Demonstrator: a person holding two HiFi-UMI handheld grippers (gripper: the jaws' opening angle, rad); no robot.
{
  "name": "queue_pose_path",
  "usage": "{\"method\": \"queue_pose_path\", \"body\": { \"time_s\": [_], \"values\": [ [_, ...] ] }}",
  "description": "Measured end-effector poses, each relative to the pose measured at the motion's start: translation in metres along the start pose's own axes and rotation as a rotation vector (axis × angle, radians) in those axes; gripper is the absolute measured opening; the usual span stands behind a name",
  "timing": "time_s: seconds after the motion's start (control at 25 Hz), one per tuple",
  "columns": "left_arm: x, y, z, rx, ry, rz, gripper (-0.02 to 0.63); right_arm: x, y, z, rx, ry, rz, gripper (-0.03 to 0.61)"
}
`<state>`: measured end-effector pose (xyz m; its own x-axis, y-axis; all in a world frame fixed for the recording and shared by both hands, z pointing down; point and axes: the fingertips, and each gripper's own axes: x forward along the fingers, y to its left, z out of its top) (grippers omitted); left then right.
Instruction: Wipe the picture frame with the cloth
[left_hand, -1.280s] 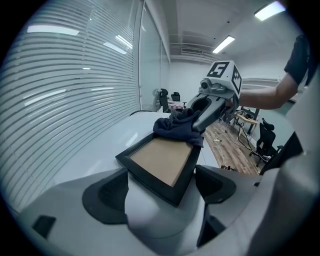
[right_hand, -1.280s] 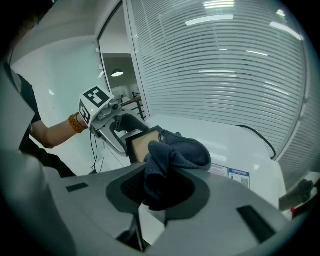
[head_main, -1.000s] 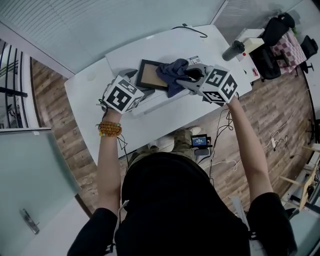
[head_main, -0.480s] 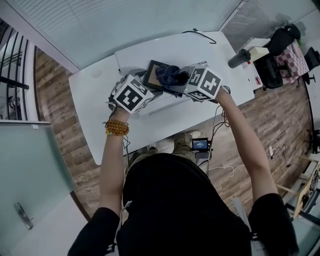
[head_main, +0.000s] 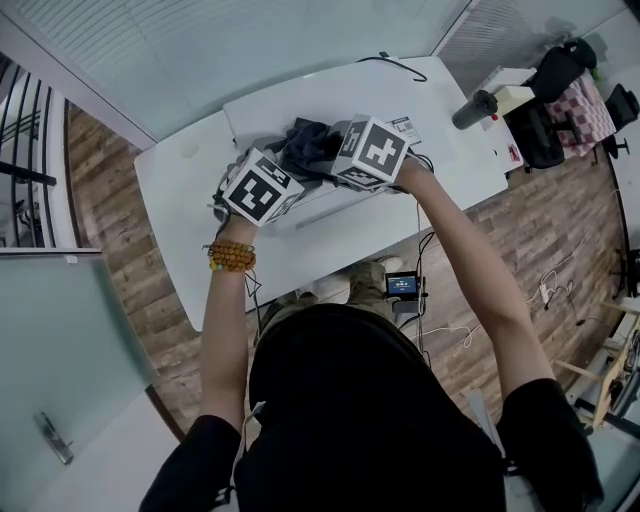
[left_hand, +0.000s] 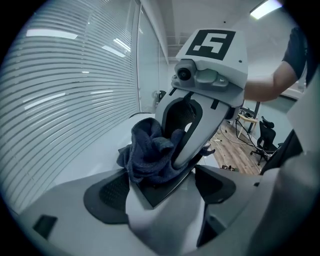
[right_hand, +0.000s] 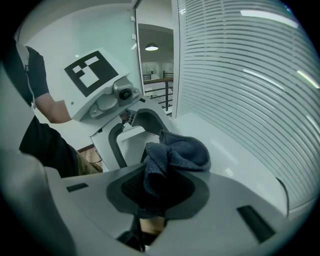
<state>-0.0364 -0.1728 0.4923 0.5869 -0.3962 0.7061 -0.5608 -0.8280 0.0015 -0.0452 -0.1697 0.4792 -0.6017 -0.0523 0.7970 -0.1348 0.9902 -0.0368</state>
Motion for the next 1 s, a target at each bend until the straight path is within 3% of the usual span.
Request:
{"method": "queue_pose_path", "body": {
  "time_s": [0.28,0.44,0.52,0.72,0.88,1.0],
  "values": [
    [-0.002,-0.002,0.002,0.009,-0.022,0.005,0.417,-0.013,-0.006,0.006,0.008,-0.084,-0.024,0.072],
    [-0.001,-0.001,0.000,0.012,-0.023,0.006,0.417,-0.035,-0.058,0.025,0.187,-0.229,-0.134,0.072],
    [-0.002,-0.001,-0.001,0.011,-0.022,0.008,0.417,-0.024,-0.076,0.020,0.201,-0.172,-0.205,0.072],
    [0.000,-0.001,0.000,0.011,-0.024,0.002,0.417,0.003,-0.066,0.016,0.136,-0.068,-0.264,0.071],
    [-0.001,0.001,0.000,0.008,-0.016,0.000,0.417,0.009,-0.043,0.020,0.088,0.000,-0.226,0.069],
    [-0.002,0.000,0.000,0.008,-0.014,-0.001,0.417,0.009,-0.028,0.018,0.127,0.008,-0.185,0.067]
  ]
}}
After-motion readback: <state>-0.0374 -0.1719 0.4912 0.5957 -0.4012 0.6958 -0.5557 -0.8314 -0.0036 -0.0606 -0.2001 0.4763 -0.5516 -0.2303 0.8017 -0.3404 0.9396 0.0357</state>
